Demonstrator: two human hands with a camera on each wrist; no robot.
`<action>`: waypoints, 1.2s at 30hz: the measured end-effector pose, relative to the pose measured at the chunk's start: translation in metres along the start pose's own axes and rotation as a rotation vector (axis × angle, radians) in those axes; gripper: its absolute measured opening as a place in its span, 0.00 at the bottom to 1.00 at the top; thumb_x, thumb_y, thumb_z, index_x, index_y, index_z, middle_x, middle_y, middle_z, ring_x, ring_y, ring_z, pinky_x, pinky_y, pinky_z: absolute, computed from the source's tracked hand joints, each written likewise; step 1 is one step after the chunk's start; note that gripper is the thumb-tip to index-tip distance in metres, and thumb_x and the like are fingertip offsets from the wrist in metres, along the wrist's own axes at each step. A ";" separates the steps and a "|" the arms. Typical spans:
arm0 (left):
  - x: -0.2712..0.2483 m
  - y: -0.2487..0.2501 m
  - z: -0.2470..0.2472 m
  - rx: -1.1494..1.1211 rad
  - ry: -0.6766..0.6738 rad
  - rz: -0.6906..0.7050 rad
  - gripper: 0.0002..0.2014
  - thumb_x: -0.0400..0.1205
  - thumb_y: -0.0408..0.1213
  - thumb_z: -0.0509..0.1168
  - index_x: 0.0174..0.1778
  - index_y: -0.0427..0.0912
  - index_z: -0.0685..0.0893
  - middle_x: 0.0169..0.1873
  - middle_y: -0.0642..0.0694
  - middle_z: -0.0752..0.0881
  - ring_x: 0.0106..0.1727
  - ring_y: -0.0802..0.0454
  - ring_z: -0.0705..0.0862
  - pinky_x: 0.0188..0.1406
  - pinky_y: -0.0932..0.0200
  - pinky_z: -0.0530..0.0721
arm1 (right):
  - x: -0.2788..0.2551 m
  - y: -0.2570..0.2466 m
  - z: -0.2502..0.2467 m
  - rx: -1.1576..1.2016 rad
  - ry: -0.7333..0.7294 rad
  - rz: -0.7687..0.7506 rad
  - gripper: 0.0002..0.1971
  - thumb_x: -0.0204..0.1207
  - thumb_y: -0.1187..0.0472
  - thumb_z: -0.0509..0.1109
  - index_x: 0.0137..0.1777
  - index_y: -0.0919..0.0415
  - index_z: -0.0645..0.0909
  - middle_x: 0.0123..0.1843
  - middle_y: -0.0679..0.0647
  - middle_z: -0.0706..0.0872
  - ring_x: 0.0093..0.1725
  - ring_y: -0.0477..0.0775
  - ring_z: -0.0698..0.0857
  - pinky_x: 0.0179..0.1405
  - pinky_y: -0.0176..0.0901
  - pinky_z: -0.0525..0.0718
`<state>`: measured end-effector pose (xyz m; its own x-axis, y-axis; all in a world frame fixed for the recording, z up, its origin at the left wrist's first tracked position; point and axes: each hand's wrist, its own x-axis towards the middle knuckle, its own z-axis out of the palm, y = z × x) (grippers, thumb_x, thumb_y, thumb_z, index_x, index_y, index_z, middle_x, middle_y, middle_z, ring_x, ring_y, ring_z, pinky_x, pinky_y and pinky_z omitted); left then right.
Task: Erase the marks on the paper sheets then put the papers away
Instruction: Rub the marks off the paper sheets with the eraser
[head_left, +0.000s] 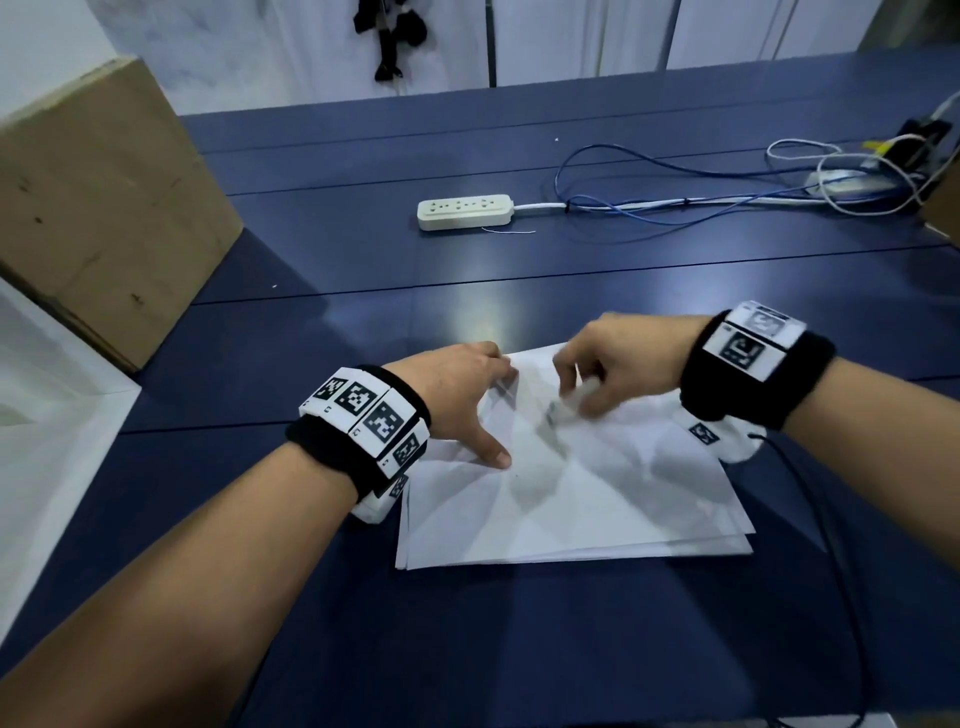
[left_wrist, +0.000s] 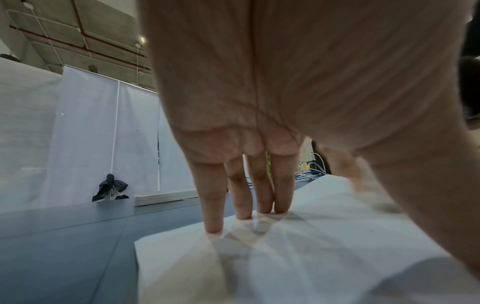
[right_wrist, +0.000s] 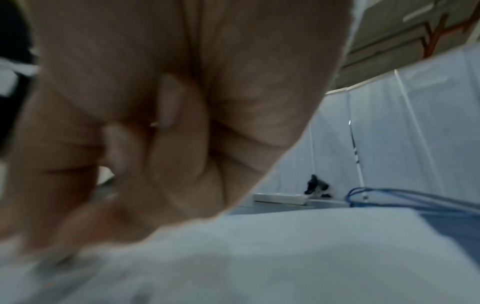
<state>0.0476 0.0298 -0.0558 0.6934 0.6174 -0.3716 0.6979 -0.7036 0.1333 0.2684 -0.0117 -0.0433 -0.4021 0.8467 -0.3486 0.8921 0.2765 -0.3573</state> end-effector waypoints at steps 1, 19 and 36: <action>0.000 0.000 0.000 0.004 0.000 0.002 0.52 0.61 0.65 0.80 0.79 0.47 0.72 0.66 0.54 0.74 0.66 0.51 0.77 0.67 0.50 0.78 | -0.005 -0.005 0.004 0.019 -0.095 -0.020 0.12 0.64 0.48 0.79 0.45 0.49 0.84 0.30 0.51 0.87 0.28 0.45 0.80 0.29 0.32 0.74; 0.000 0.000 0.000 -0.001 0.001 0.015 0.49 0.61 0.64 0.81 0.77 0.50 0.73 0.61 0.55 0.73 0.64 0.51 0.78 0.63 0.53 0.79 | -0.004 0.003 -0.008 -0.021 0.048 0.095 0.13 0.70 0.43 0.77 0.45 0.50 0.85 0.31 0.48 0.91 0.34 0.41 0.84 0.35 0.40 0.80; -0.001 0.001 0.000 0.004 0.004 0.005 0.51 0.60 0.65 0.80 0.78 0.50 0.71 0.63 0.55 0.73 0.64 0.52 0.78 0.63 0.51 0.80 | 0.004 0.009 -0.010 -0.116 0.218 0.137 0.09 0.73 0.53 0.75 0.49 0.53 0.82 0.32 0.42 0.82 0.41 0.52 0.82 0.35 0.42 0.78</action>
<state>0.0482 0.0285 -0.0549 0.6978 0.6149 -0.3673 0.6935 -0.7082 0.1319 0.2768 -0.0015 -0.0395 -0.2337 0.9541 -0.1874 0.9578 0.1926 -0.2134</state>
